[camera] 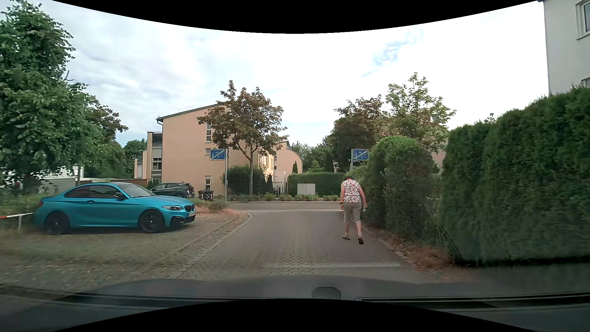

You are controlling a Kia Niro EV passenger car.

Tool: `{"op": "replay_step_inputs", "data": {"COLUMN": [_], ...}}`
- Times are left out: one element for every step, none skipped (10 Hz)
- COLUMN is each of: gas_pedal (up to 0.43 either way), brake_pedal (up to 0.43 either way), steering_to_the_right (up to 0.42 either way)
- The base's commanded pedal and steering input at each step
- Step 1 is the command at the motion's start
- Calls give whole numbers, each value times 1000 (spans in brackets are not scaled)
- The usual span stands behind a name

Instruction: Follow the waypoints while adhering to traffic rules and regulations

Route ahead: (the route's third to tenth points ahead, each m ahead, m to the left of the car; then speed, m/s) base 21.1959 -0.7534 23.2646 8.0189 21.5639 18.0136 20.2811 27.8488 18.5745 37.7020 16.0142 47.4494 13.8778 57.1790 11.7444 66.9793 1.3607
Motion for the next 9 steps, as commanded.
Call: {"op": "replay_step_inputs", "data": {"gas_pedal": [0,0,0,0,0,0,0,0,0], "brake_pedal": [67,67,73,79,85,91,91,91,98], "steering_to_the_right": [3,3,3,3,3,3,3,3,3]}}
